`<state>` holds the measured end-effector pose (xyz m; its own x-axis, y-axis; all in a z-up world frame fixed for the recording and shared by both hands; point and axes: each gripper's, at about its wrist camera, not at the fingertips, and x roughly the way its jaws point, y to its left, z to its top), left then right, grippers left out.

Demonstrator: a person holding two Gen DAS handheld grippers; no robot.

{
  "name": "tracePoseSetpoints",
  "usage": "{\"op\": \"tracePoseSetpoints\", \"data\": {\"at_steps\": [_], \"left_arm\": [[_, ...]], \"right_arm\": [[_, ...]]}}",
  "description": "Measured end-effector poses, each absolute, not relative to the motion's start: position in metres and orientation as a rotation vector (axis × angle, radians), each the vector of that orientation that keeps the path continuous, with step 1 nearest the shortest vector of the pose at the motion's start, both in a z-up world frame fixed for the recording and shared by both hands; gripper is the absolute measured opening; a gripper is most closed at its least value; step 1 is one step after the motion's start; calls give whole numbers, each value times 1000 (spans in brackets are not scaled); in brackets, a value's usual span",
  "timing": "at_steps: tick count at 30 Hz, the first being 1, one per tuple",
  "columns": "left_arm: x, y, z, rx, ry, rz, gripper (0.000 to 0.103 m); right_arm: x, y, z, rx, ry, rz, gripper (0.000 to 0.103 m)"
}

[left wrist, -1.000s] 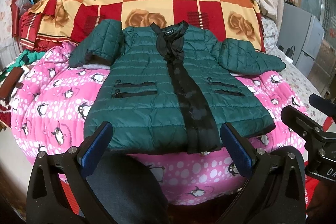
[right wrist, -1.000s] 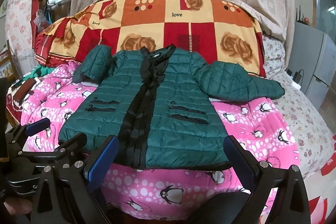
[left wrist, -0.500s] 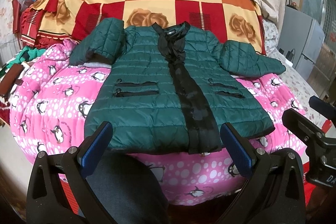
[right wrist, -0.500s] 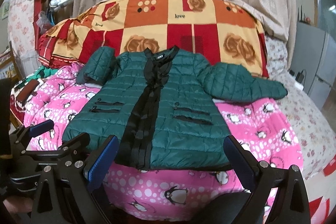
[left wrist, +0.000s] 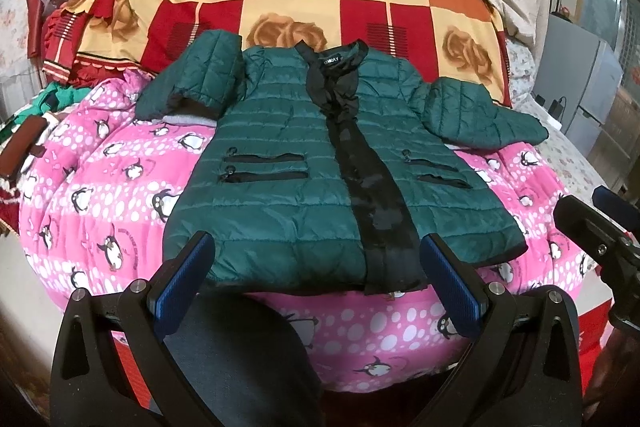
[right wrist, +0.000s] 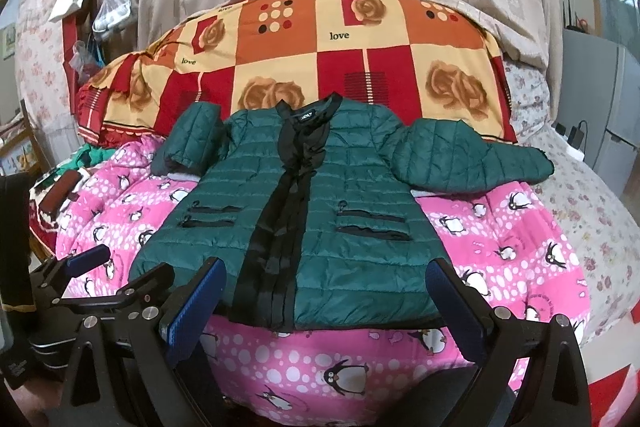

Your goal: Fold large clothes

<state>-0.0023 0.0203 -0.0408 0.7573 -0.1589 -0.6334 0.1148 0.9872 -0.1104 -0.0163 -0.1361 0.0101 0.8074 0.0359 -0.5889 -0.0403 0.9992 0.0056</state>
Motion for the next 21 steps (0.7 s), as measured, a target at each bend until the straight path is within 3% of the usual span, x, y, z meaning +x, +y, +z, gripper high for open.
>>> {"op": "tracePoseSetpoints", "data": {"at_steps": [21], "left_arm": [[2, 39, -35, -97, 662, -136, 102]], "right_arm": [[-18, -125, 31, -9, 596, 52, 99]]}}
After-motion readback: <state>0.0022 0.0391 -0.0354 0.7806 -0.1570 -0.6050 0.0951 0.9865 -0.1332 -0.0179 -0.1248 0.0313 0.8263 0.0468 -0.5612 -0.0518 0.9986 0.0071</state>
